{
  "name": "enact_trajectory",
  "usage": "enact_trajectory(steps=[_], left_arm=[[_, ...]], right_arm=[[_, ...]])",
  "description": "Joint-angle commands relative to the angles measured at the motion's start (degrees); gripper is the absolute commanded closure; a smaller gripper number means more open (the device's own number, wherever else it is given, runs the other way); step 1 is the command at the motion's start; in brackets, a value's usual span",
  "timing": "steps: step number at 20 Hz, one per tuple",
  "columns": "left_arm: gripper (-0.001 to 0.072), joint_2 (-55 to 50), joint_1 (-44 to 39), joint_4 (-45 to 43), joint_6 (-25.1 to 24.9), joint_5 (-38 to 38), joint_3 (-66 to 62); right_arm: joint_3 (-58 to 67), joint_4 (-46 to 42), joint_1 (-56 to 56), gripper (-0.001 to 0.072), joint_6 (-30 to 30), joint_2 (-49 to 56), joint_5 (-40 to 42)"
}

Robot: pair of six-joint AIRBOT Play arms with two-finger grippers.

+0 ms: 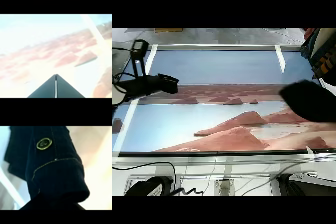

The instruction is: Fold the clothes and pants, and hang the long-sleeved shirts on hangers.

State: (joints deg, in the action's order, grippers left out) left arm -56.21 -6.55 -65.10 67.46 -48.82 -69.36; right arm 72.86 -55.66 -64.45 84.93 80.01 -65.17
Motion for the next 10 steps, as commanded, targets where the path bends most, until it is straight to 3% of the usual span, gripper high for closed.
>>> enact_trajectory(steps=[1, 4, 5, 6, 7, 8, 10], left_arm=[[0.0696, 1.4, 0.1, -1.5, -0.2, 0.9, -0.4], [0.0696, 1.4, 0.1, -1.5, -0.2, 0.9, -0.4], [0.0696, 1.4, 0.1, -1.5, -0.2, 0.9, -0.4], [0.0696, 1.4, 0.1, -1.5, -0.2, 0.9, -0.4], [0.0695, 1.4, 0.1, -1.5, -0.2, 0.9, -0.4], [0.0695, 1.4, 0.1, -1.5, -0.2, 0.9, -0.4], [0.0696, 1.4, 0.1, -1.7, -0.2, 0.9, -0.4]], right_arm=[[-2.2, -15.5, -11.1, 0.0675, 17.8, -4.2, -0.2], [-6.2, -22.3, -14.6, 0.0674, 24.9, -6.7, -1.0], [-7.0, -23.0, -15.3, 0.0619, 26.4, -6.6, -0.9], [-7.3, -23.1, -15.6, 0.0419, 28.2, -6.4, -0.8], [-7.3, -23.1, -15.6, 0.0118, 28.6, -6.4, -0.9], [-7.3, -22.9, -15.6, 0.003, 28.2, -6.4, -1.0], [-7.3, -22.8, -15.6, 0.0028, 27.7, -6.4, -2.2]])
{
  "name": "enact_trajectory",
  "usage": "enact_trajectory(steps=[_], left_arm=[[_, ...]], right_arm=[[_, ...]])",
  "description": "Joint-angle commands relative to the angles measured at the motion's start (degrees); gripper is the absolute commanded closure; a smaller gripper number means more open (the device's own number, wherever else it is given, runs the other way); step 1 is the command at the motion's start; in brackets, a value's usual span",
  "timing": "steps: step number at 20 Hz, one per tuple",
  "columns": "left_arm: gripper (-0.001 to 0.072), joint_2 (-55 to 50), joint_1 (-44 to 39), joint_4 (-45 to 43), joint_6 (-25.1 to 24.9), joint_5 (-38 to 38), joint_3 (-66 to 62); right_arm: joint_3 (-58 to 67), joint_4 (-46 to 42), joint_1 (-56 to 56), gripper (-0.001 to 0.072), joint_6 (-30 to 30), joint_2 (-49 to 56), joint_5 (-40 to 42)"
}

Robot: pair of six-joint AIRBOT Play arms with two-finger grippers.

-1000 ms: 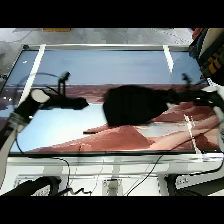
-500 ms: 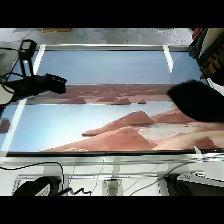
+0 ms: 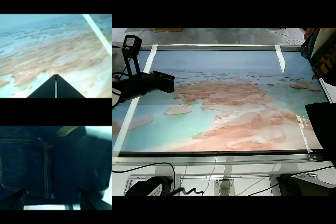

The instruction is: Fold the clothes and pants, and hang the long-sleeved shirts on hangers.

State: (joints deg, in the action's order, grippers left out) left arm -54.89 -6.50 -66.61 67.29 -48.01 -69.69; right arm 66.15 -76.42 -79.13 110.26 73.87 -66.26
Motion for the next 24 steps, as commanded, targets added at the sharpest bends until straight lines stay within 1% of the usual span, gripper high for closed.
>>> enact_trajectory(steps=[1, 2, 3, 4, 5, 6, 7, 9, 10, 12, 14, 16, 19, 21, 24], left_arm=[[0.0696, 0.1, 0.1, -1.5, 0.0, 0.1, 0.0], [0.0696, 0.1, 0.1, -3.0, 0.0, 0.0, 0.0], [0.0696, 0.1, 0.1, -5.1, 1.2, 0.1, 0.0], [0.0696, 0.0, 0.1, -7.8, 2.3, 0.0, 0.0], [0.0696, -0.3, 0.1, -10.8, 2.4, 0.0, 0.0], [0.0695, -0.5, 0.1, -13.4, 2.4, 0.0, 0.0], [0.0695, -0.9, 0.1, -15.5, 2.4, -0.1, 0.0], [0.0695, -1.2, 0.1, -16.3, 2.4, -0.1, 0.0], [0.0695, -1.3, 0.1, -16.3, 2.4, -0.1, 0.0], [0.0695, -1.3, 0.1, -16.3, 2.4, -0.1, 0.0], [0.0695, -1.3, 0.1, -16.3, 2.4, -0.1, 0.0], [0.0695, -1.3, 0.1, -16.3, 2.4, 0.0, 0.0], [0.0695, -1.3, 0.1, -16.3, 2.4, 0.0, 0.0], [0.0696, -1.3, 0.1, -16.3, 2.4, 0.0, 0.0], [0.0695, -1.3, 0.1, -16.3, 2.4, 0.0, 0.0]], right_arm=[[-0.6, -1.7, -0.9, 0.0031, 0.3, -0.3, -1.6], [-0.6, -0.9, -0.8, 0.006, -3.7, -0.3, -1.6], [-0.6, 0.6, -0.8, 0.0226, -8.1, -0.3, -1.6], [-0.6, 2.7, -0.7, 0.045, -11.0, -0.3, -1.9], [-0.6, 4.9, 0.1, 0.0649, -11.1, -0.3, -2.6], [-0.6, 7.8, 2.0, 0.0674, -11.8, -0.3, -2.8], [-0.6, 11.7, 5.1, 0.0674, -14.7, -0.4, -2.7], [-0.6, 17.4, 14.5, 0.0674, -20.2, -0.7, -2.2], [-0.6, 18.6, 20.4, 0.0675, -22.5, -0.9, -2.0], [-0.2, 18.1, 34.5, 0.0675, -27.4, -1.1, -3.0], [0.0, 14.3, 49.2, 0.0674, -32.2, -1.7, -5.8], [0.0, 4.8, 62.7, 0.0674, -32.3, -3.8, -7.1], [0.0, -5.6, 74.1, 0.0674, -27.9, -9.1, -6.4], [0.0, -7.3, 76.1, 0.0674, -25.9, -13.4, -6.1], [0.0, -10.3, 75.9, 0.0674, -25.8, -18.7, -5.1]])
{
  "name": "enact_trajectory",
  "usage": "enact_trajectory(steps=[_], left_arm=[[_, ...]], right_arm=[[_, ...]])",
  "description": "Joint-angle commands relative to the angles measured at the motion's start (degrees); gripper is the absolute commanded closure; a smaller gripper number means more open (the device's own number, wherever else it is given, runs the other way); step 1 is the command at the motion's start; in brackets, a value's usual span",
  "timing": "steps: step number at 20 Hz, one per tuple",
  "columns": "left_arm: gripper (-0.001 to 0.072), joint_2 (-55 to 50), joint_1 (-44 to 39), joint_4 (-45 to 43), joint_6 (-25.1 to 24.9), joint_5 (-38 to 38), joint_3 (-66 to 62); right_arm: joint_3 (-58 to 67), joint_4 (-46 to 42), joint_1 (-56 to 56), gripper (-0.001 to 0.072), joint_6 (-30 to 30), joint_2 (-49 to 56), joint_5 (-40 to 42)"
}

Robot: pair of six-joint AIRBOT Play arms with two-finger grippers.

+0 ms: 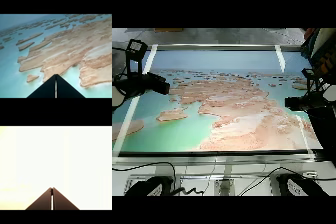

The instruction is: Fold the clothes and pants, and hang the long-sleeved shirts on hangers.

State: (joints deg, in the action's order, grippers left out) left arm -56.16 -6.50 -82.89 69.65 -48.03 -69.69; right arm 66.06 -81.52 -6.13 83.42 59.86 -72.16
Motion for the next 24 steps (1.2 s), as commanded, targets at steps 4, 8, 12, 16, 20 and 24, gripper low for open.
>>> enact_trajectory(steps=[4, 8, 12, 16, 20, 24], left_arm=[[0.0695, 0.0, 0.1, 0.0, 0.0, 0.0, 0.0], [0.0695, 0.0, 0.1, 0.0, 0.0, 0.0, 0.0], [0.0695, 0.0, 0.1, 0.0, 0.0, 0.0, 0.0], [0.0695, 0.0, 0.1, 0.0, 0.0, 0.0, 0.0], [0.0695, 0.0, 0.1, 0.0, 0.0, 0.0, 0.0], [0.0696, 0.0, 0.1, 0.0, 0.0, 0.0, 0.0]], right_arm=[[0.1, -3.0, 2.9, 0.0674, 1.0, -8.1, 0.9], [0.1, -2.9, 2.9, 0.0674, 1.0, -8.3, 1.2], [0.1, -2.9, 2.9, 0.0674, 1.0, -8.3, 1.3], [0.1, -2.9, 2.9, 0.0674, 1.0, -8.3, 1.3], [0.1, -2.9, 2.9, 0.0674, 1.0, -8.3, 1.3], [0.1, -2.9, 2.9, 0.0674, 1.0, -8.3, 1.3]])
